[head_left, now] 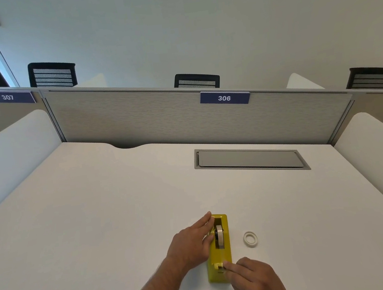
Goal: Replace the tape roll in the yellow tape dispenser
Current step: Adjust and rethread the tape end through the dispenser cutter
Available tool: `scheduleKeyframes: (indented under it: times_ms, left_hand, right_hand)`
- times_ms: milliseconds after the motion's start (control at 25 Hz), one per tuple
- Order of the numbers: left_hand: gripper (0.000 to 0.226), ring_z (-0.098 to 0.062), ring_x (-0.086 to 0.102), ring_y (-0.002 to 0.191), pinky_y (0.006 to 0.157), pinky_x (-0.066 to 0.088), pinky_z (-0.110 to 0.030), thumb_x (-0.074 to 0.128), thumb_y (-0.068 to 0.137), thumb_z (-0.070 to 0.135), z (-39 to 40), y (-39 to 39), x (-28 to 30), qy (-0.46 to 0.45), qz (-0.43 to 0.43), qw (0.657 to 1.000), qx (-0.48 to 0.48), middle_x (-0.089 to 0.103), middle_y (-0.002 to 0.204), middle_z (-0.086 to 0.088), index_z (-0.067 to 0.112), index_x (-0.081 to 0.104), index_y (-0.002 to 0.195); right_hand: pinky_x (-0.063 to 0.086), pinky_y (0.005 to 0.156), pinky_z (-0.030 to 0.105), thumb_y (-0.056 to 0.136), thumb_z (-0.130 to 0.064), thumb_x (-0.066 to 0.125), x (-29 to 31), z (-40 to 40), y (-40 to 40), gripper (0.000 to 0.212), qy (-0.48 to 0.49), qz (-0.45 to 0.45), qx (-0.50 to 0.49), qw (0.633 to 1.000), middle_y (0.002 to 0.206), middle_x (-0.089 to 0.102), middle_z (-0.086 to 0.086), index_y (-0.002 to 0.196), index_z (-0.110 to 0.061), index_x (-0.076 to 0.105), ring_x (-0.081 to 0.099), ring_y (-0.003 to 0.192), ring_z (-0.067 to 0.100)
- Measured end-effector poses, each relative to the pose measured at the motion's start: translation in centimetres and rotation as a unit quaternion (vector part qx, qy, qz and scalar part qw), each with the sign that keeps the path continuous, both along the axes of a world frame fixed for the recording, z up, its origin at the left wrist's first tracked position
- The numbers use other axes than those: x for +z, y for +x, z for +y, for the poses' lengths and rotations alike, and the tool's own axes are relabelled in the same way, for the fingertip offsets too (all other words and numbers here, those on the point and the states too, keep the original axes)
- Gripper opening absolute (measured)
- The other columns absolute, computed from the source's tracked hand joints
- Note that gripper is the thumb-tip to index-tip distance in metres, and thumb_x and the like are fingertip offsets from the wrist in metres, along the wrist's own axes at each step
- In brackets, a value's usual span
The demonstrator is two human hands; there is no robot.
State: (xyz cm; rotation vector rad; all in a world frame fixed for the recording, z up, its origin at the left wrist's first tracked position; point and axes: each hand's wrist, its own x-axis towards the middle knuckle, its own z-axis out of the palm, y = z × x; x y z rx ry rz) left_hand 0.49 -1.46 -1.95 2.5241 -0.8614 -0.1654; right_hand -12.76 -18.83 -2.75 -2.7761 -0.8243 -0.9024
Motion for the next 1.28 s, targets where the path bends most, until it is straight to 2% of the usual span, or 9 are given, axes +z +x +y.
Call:
scheduleKeyframes:
  times_ms: [240, 320, 440, 560, 680, 880, 1120, 1280]
  left_hand:
    - [0.052, -0.009, 0.055, 0.125, 0.102, 0.050, -0.033, 0.038, 0.099, 0.045, 0.1, 0.1, -0.1, -0.017, 0.008, 1.000, -0.005, 0.016, 0.158, 0.029, 0.041, 0.025, 0.149]
    - [0.051, -0.010, 0.055, 0.125, 0.101, 0.050, -0.032, 0.039, 0.100, 0.045, 0.1, 0.1, 0.0, -0.023, 0.005, 1.000, -0.007, 0.017, 0.158, 0.027, 0.042, 0.025, 0.149]
    - [0.048, -0.011, 0.056, 0.124, 0.098, 0.050, -0.031, 0.038, 0.100, 0.043, 0.1, 0.0, 0.0, -0.026, 0.002, 1.000, -0.014, 0.017, 0.159, 0.025, 0.043, 0.028, 0.147]
    - [0.047, -0.010, 0.057, 0.123, 0.097, 0.051, -0.031, 0.038, 0.100, 0.044, 0.1, 0.0, -0.1, -0.027, 0.003, 1.000, -0.012, 0.016, 0.158, 0.026, 0.044, 0.030, 0.146]
    - [0.047, -0.010, 0.057, 0.122, 0.097, 0.051, -0.031, 0.039, 0.100, 0.043, 0.1, 0.1, -0.1, -0.025, 0.006, 1.000, -0.012, 0.017, 0.158, 0.026, 0.044, 0.030, 0.146]
    - [0.046, -0.009, 0.058, 0.120, 0.097, 0.051, -0.032, 0.042, 0.099, 0.041, 0.2, 0.1, 0.0, -0.038, 0.012, 0.999, -0.011, 0.020, 0.157, 0.028, 0.045, 0.033, 0.145]
    - [0.045, -0.010, 0.050, 0.130, 0.102, 0.047, -0.033, 0.041, 0.100, 0.039, 0.1, 0.0, 0.1, -0.047, 0.023, 0.998, -0.016, 0.020, 0.159, 0.023, 0.043, 0.034, 0.145]
    - [0.048, -0.009, 0.052, 0.127, 0.100, 0.050, -0.033, 0.045, 0.095, 0.040, 0.1, -0.1, -0.1, -0.063, 0.043, 0.997, -0.021, 0.018, 0.159, 0.025, 0.046, 0.037, 0.142]
  right_hand:
    - [0.053, 0.056, 0.017, 0.100, -0.029, 0.048, -0.2, -0.1, 0.2, 0.032, -0.003, 0.013, 0.002, 1.000, 0.096, 0.078, -0.004, 0.089, -0.021, 0.077, 0.062, 0.063, 0.011]
    - [0.053, 0.056, 0.017, 0.098, -0.030, 0.052, -0.2, -0.1, 0.2, 0.028, 0.005, 0.020, 0.000, 1.000, 0.096, 0.078, -0.004, 0.090, -0.021, 0.077, 0.062, 0.063, 0.011]
    - [0.052, 0.055, 0.018, 0.092, -0.027, 0.063, -0.2, 0.0, 0.3, 0.016, 0.030, 0.029, -0.007, 0.999, 0.092, 0.078, -0.004, 0.094, -0.019, 0.076, 0.060, 0.063, 0.012]
    - [0.051, 0.055, 0.019, 0.093, -0.027, 0.061, 0.2, 0.2, 0.3, 0.019, 0.057, 0.027, -0.013, 0.998, 0.084, 0.076, -0.002, 0.098, -0.016, 0.076, 0.060, 0.063, 0.012]
    - [0.053, 0.051, 0.023, 0.089, -0.023, 0.069, 0.7, 0.3, 0.5, 0.011, 0.121, 0.033, -0.024, 0.992, 0.076, 0.071, -0.001, 0.097, -0.016, 0.073, 0.058, 0.061, 0.014]
    - [0.053, 0.052, 0.021, 0.080, -0.017, 0.075, 1.1, 0.3, 0.9, 0.018, 0.233, 0.045, -0.033, 0.971, 0.081, 0.071, -0.004, 0.098, -0.014, 0.074, 0.061, 0.066, 0.011]
    - [0.054, 0.052, 0.022, 0.074, -0.008, 0.079, 0.9, 0.2, 1.3, 0.035, 0.242, 0.070, -0.044, 0.967, 0.084, 0.069, -0.008, 0.105, -0.021, 0.070, 0.060, 0.069, 0.009]
    - [0.054, 0.054, 0.021, 0.086, -0.020, 0.071, 1.2, 0.3, 1.7, 0.022, 0.266, 0.074, -0.042, 0.960, 0.085, 0.070, -0.010, 0.107, -0.023, 0.069, 0.060, 0.070, 0.008]
